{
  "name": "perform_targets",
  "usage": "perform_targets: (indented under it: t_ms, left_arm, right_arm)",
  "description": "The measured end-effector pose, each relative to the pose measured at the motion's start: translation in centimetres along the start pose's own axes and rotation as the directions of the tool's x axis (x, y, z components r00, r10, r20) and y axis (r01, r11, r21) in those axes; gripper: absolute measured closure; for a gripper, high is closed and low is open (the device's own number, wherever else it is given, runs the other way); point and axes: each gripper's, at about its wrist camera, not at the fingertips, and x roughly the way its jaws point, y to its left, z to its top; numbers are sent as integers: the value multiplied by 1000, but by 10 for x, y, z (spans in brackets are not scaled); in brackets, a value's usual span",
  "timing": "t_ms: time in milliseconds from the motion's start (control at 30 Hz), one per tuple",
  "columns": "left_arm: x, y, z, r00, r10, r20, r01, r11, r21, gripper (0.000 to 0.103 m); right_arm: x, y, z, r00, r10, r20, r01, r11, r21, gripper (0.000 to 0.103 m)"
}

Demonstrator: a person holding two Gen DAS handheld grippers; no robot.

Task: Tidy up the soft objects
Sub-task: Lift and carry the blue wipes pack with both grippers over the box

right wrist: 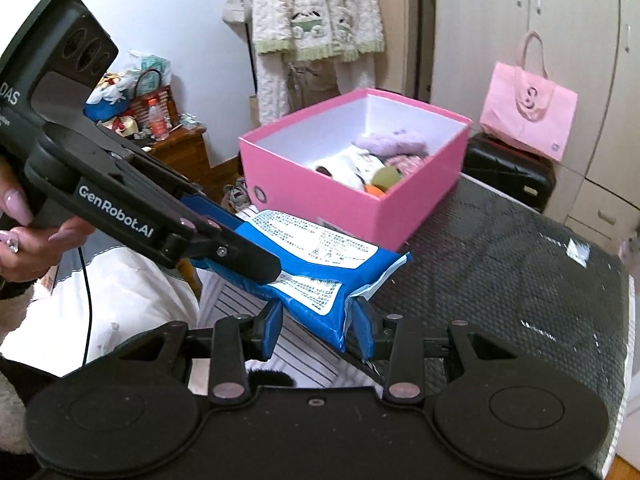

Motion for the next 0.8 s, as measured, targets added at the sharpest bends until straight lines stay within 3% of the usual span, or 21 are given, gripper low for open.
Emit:
perform_targets:
  t_ms: [433, 633, 800]
  left_arm:
    - [-31, 32, 35, 983, 73, 167, -71, 997, -19, 52]
    - [-21, 57, 59, 972, 100, 212, -92, 995, -48, 52]
    - [-3, 77, 78, 963, 139, 231, -127, 990, -64, 52]
  right_arm:
    - [17, 2, 58, 992, 5, 129, 5, 997, -74, 59]
    - [44, -15, 78, 983, 24, 184, -12, 998, -67, 59]
    - [76, -34, 99, 983, 53, 173, -46, 998, -44, 58]
